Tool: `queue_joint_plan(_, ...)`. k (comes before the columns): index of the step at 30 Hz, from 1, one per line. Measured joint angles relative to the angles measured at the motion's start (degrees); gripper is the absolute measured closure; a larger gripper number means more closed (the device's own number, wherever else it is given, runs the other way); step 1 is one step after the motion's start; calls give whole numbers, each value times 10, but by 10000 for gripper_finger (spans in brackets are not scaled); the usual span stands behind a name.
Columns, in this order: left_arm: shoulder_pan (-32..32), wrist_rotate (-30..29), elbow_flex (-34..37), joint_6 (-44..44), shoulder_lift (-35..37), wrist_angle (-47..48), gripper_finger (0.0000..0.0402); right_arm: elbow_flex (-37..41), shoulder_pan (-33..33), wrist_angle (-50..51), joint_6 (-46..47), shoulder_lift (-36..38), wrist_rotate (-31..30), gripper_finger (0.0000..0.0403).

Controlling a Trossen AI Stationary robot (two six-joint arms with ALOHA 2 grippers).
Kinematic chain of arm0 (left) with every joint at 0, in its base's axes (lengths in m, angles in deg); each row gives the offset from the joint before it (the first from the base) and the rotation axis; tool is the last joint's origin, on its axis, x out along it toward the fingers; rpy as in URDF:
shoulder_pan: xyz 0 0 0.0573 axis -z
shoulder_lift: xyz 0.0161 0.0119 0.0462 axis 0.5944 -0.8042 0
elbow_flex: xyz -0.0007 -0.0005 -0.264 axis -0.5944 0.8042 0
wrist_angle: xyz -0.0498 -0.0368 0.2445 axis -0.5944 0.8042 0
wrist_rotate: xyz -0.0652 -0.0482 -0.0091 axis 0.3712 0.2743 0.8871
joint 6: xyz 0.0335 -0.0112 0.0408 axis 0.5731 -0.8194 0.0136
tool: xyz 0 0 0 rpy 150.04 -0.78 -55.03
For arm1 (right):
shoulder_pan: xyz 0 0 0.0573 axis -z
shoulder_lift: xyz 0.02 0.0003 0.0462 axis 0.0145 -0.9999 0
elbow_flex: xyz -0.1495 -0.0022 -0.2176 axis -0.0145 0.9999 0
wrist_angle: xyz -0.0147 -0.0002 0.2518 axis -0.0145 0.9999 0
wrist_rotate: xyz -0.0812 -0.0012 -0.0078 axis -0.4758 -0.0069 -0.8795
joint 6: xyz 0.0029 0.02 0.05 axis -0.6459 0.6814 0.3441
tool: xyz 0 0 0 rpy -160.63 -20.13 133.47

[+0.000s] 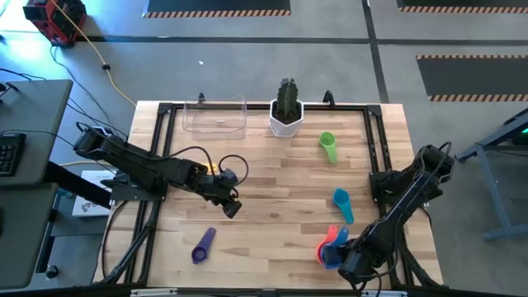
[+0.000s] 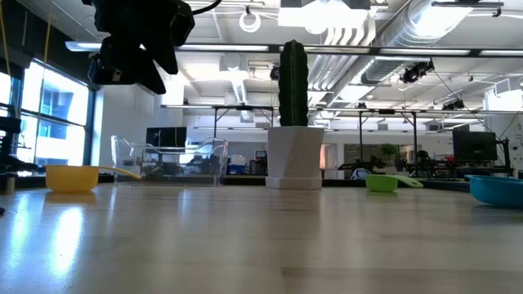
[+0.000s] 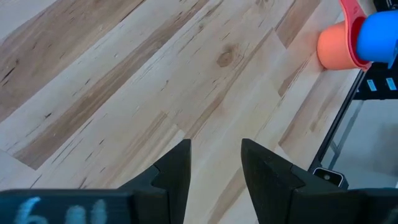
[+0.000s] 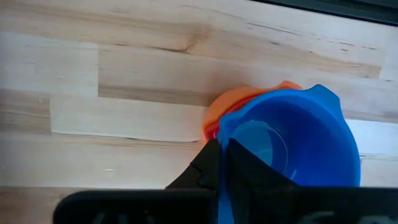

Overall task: Nest measuring cups in basket
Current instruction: Stack the large dark blue measuring cup on top of the red measuring cup

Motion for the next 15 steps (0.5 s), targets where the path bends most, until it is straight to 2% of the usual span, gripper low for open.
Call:
queue_joint_plan(7,0,0,0,0,0,0,271,0,1,-4,13,0,0,397)
queue_joint_plan(15,0,0,0,-5,0,0,271,0,16,-6,41,0,-2,337)
